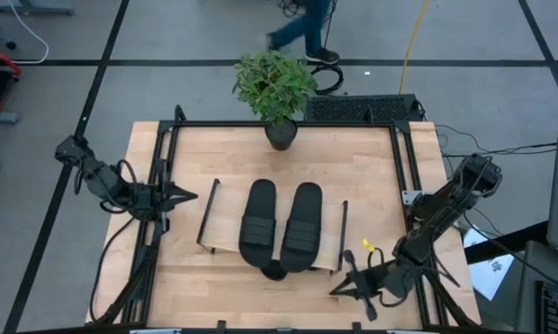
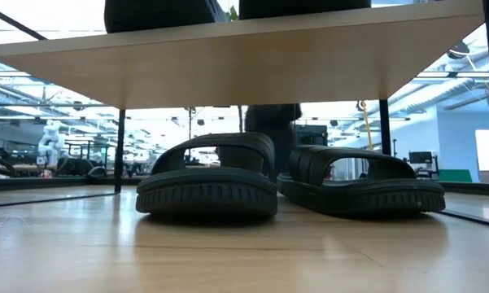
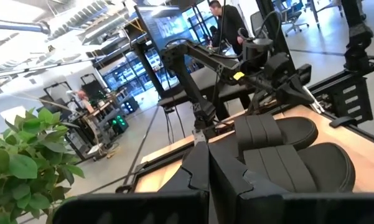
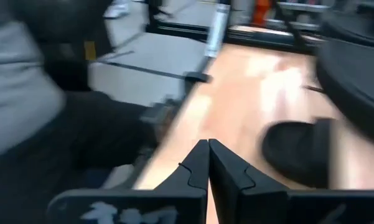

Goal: Pick and place slides into the shelf
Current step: Adjust the shelf

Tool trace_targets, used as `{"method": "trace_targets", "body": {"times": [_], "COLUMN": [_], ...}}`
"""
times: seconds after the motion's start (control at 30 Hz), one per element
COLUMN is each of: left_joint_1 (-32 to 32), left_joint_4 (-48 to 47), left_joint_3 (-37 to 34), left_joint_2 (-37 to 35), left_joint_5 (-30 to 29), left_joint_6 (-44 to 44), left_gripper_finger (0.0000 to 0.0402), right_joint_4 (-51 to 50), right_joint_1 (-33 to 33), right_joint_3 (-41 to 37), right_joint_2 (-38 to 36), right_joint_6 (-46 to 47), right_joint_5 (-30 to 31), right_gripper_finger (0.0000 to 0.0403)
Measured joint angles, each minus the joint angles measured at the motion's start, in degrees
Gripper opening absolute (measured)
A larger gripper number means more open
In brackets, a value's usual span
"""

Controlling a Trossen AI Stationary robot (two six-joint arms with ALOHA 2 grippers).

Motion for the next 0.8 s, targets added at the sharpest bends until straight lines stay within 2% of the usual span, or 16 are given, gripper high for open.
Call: {"method": "trace_targets", "body": {"times": [0.07,0.2,0.3,0.8], "left_joint_1": [0.2,0.2,0.2,0.2], "left_joint_4": [0.0,0.0,-0.3,-3.3], "left_joint_3": [0.0,0.0,0.0,0.0], "left_joint_2": [0.1,0.0,0.1,0.1], "left_joint_5": [0.0,0.0,0.0,0.5], "left_joint_6": [-0.3,-1.3,-1.8,-5.9], "left_gripper_finger": [0.0005,0.0005,0.0005,0.0005], "right_joint_4": [0.0,-0.8,-4.4,-18.8], "right_joint_1": [-0.4,-0.7,-0.7,-0.6], "right_joint_3": [0.0,0.0,0.0,0.0], "right_joint_2": [1.1,1.8,1.0,-3.4], "right_joint_6": [0.9,1.5,3.7,12.3], "right_joint_5": [3.5,6.7,10.6,17.9], "right_gripper_finger": [0.0000,0.0000,0.0000,0.0000]}}
